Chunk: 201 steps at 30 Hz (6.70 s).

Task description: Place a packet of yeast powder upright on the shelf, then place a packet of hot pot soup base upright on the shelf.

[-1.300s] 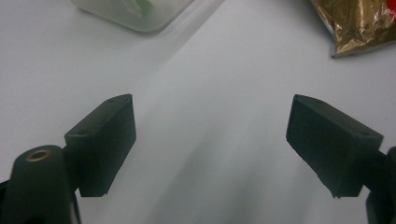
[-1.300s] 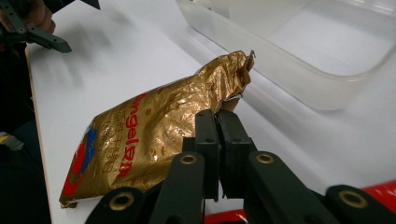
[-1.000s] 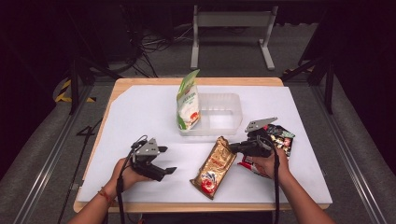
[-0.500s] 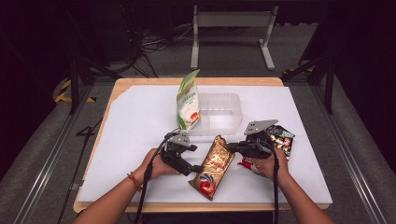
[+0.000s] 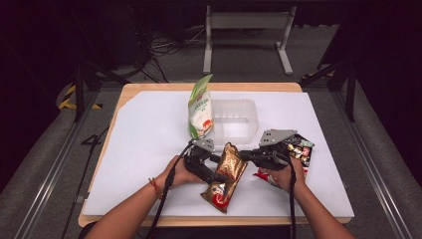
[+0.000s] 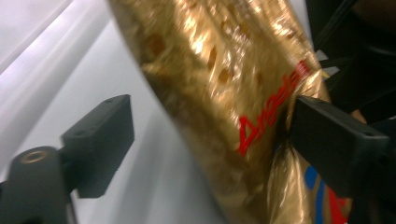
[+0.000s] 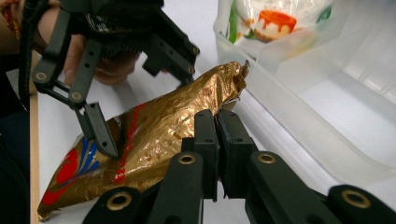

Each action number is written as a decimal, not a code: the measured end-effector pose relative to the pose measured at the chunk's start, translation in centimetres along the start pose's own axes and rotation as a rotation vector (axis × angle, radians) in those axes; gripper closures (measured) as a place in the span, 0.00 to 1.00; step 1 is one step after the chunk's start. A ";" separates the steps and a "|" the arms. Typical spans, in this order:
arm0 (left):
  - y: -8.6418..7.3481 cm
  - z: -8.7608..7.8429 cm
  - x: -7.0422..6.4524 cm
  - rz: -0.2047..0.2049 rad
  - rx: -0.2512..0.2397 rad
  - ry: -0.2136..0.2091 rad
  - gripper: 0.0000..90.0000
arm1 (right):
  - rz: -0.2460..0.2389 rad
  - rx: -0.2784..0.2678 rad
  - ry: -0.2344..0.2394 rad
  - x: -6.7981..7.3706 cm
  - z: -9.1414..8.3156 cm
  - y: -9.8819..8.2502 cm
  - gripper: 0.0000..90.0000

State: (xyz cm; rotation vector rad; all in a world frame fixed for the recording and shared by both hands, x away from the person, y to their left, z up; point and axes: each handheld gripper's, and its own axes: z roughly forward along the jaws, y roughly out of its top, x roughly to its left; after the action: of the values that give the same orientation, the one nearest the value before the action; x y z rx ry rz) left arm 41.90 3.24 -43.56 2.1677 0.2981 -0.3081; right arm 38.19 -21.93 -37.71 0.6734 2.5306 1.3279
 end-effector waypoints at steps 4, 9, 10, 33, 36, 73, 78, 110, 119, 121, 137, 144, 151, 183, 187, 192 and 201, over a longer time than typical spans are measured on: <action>0.3 0.0 -0.5 0.028 -0.007 0.012 0.45 | -0.031 -0.021 -0.014 0.5 -0.1 0.3 0.96; 0.1 -0.6 -0.5 0.014 -0.038 0.059 0.68 | -0.033 -0.077 -0.050 0.6 -1.1 0.5 0.75; 0.1 -0.7 -0.5 0.001 -0.054 0.067 0.69 | -0.024 -0.085 -0.064 0.6 -1.3 0.6 0.66; 1.1 -6.9 -1.9 0.012 -0.334 0.428 0.78 | 0.103 -0.061 -0.233 -1.2 -7.6 -4.6 0.41; 1.6 -7.5 -2.1 0.008 -0.362 0.445 0.78 | 0.096 -0.045 -0.264 -1.1 -7.9 -5.8 0.41; 9.2 -8.2 2.8 -0.105 -0.433 0.884 0.78 | 0.124 -0.028 -0.279 -1.5 -7.9 -8.2 0.34; 9.7 -8.1 3.1 -0.098 -0.403 0.924 0.78 | 0.122 -0.019 -0.277 -1.5 -7.7 -8.2 0.34; 8.8 -4.0 4.7 -0.193 -0.387 0.669 0.64 | 0.120 0.007 -0.263 -1.6 -7.3 -8.3 0.32; 6.4 -3.8 4.5 -0.142 -0.258 0.594 0.65 | 0.117 0.012 -0.260 -1.5 -7.3 -8.3 0.32; 5.8 -3.3 4.5 -0.127 -0.212 0.598 0.66 | 0.117 0.013 -0.257 -1.5 -7.2 -8.3 0.32; 5.5 -1.6 4.6 -0.029 -0.083 0.686 0.70 | 0.109 0.025 -0.250 -1.5 -7.0 -8.3 0.31; 5.0 -2.9 3.8 -0.020 -0.114 0.644 0.71 | 0.114 0.025 -0.252 -1.5 -7.0 -8.3 0.31; 4.6 -2.8 4.0 -0.011 -0.083 0.625 0.98 | 0.110 0.034 -0.249 -1.4 -6.8 -8.2 0.31; 3.3 -3.8 1.5 0.086 -0.050 0.581 0.92 | 0.118 0.026 -0.267 -1.7 -7.2 -8.3 0.31; 2.1 -5.2 0.5 0.095 -0.065 0.565 0.87 | 0.121 0.026 -0.274 -1.7 -7.4 -8.4 0.30; 0.3 -7.0 -0.9 0.102 -0.072 0.557 0.70 | 0.127 0.023 -0.281 -1.8 -7.5 -8.4 0.30; -3.2 -9.9 -2.6 0.131 -0.080 0.604 0.42 | 0.143 0.003 -0.304 -2.1 -8.3 -8.5 0.30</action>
State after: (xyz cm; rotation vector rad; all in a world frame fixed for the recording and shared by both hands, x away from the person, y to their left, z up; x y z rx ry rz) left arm 39.51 12.90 -39.59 2.1451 0.4900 0.4369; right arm 34.32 -33.10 -39.97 0.9905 2.2778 1.1612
